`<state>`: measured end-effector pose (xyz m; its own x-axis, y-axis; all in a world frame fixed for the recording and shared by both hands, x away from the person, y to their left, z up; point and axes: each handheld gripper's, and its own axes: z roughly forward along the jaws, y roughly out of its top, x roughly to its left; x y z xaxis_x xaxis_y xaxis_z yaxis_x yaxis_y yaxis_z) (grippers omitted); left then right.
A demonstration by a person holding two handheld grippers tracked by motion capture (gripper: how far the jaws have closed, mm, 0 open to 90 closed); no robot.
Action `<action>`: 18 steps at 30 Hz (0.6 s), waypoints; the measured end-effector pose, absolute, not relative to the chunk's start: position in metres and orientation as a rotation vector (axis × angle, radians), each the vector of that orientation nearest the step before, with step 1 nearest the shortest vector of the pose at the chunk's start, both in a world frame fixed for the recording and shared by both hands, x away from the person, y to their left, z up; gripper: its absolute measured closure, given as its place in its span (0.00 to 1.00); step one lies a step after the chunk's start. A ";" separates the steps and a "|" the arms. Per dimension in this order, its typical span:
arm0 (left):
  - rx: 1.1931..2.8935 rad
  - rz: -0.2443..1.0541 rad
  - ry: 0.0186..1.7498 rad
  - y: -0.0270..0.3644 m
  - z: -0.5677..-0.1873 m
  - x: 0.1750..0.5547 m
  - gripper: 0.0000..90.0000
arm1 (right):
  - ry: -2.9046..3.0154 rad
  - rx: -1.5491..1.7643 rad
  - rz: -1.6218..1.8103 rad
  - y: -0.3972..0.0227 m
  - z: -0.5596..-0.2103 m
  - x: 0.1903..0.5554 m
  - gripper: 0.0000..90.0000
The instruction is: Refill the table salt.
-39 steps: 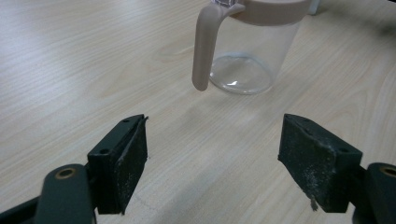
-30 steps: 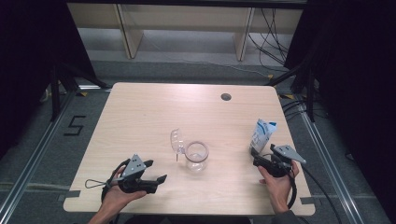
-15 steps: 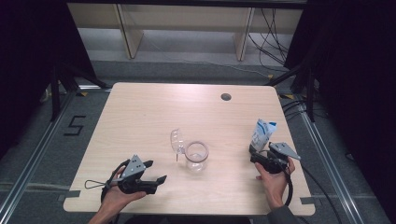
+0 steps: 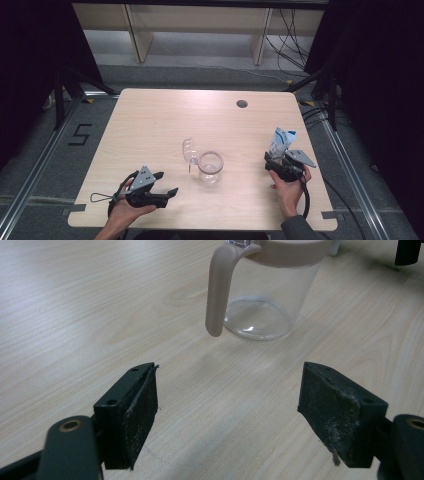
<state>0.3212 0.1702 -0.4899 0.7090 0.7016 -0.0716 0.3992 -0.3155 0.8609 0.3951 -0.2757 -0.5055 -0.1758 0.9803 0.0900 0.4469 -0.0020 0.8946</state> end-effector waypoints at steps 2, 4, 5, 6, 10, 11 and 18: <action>1.944 0.391 0.844 0.170 -0.490 0.321 0.26 | 1.672 1.482 1.137 -0.276 -0.507 0.396 0.24; 1.950 0.394 0.832 0.170 -0.490 0.322 0.26 | 1.675 1.499 1.142 -0.275 -0.507 0.397 0.24; 1.953 0.395 0.835 0.170 -0.489 0.321 0.26 | 1.665 1.498 1.143 -0.275 -0.508 0.398 0.24; 1.948 0.394 0.844 0.170 -0.489 0.321 0.26 | 1.668 1.493 1.154 -0.275 -0.508 0.398 0.24; 1.951 0.399 0.846 0.170 -0.489 0.321 0.26 | 1.648 1.549 1.128 -0.273 -0.508 0.397 0.24; 1.951 0.398 0.846 0.170 -0.489 0.321 0.26 | 1.645 1.548 1.140 -0.272 -0.509 0.397 0.24; 1.949 0.395 0.843 0.170 -0.489 0.321 0.26 | 1.666 1.516 1.135 -0.275 -0.512 0.402 0.25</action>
<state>0.3210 0.1701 -0.4894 0.7111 0.6998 -0.0681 0.3959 -0.3185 0.8613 0.4021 -0.2747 -0.5122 -0.1586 0.9815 0.1075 0.4591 -0.0231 0.8881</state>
